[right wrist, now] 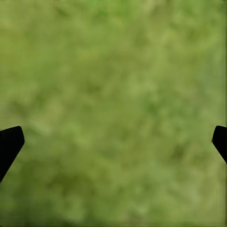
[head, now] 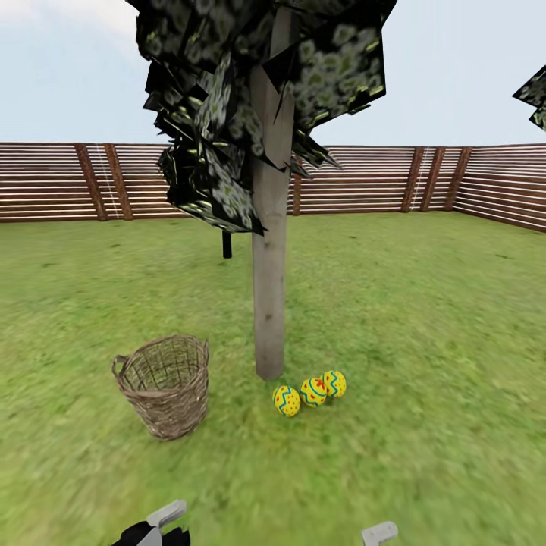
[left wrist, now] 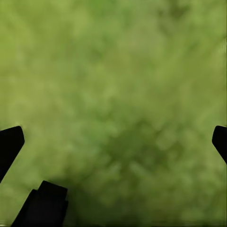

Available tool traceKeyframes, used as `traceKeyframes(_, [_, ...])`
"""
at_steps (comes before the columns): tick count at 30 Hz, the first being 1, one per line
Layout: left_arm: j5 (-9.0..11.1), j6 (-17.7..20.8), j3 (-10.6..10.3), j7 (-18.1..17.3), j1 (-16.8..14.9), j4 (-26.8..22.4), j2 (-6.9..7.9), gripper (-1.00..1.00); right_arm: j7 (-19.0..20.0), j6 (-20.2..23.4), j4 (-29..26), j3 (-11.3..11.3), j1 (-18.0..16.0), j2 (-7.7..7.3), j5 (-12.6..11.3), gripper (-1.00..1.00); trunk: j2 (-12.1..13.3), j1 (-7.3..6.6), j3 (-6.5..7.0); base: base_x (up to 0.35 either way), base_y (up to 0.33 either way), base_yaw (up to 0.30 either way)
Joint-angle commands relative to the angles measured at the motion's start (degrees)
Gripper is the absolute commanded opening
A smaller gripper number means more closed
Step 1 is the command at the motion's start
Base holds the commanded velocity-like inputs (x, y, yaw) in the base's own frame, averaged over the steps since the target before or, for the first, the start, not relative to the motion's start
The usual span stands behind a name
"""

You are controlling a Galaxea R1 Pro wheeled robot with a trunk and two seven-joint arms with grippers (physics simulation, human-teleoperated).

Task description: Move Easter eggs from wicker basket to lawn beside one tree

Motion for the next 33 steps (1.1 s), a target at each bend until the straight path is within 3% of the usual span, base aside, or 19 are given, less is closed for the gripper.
traceKeyframes(1, [0.55,0.16,-0.46,0.46,-0.02,0.03,0.01,1.0,-0.38,-0.09,0.08,0.26,-0.04,0.01,0.54,1.0,0.39,-0.23,0.13,0.0,0.0,0.0])
traceKeyframes(10, [0.57,-3.03,-0.45,0.47,-0.04,2.29,-0.49,1.0,-0.37,-0.09,0.14,0.26,-0.04,-0.07,0.95,1.0,4.0,-2.21,1.75,0.0,0.0,0.0])
traceKeyframes(17, [0.9,-4.28,-0.36,0.4,-0.01,6.06,-2.39,1.0,-0.42,-0.06,0.24,0.26,-0.02,-0.05,0.67,1.0,6.81,-3.75,3.0,0.0,0.0,0.0])
traceKeyframes(22, [1.14,-6.96,-0.3,0.38,-0.01,8.37,-2.55,1.0,-0.5,-0.04,0.25,0.26,0.04,-0.33,0.68,1.0,8.81,-4.85,3.9,0.0,0.0,0.0])
traceKeyframes(33, [1.24,-7.46,-0.2,0.24,0.04,11.66,-2.56,1.0,-0.58,0.05,1.73,0.28,0.38,-0.46,0.6,1.0,13.23,-7.26,5.88,0.0,0.0,0.0])
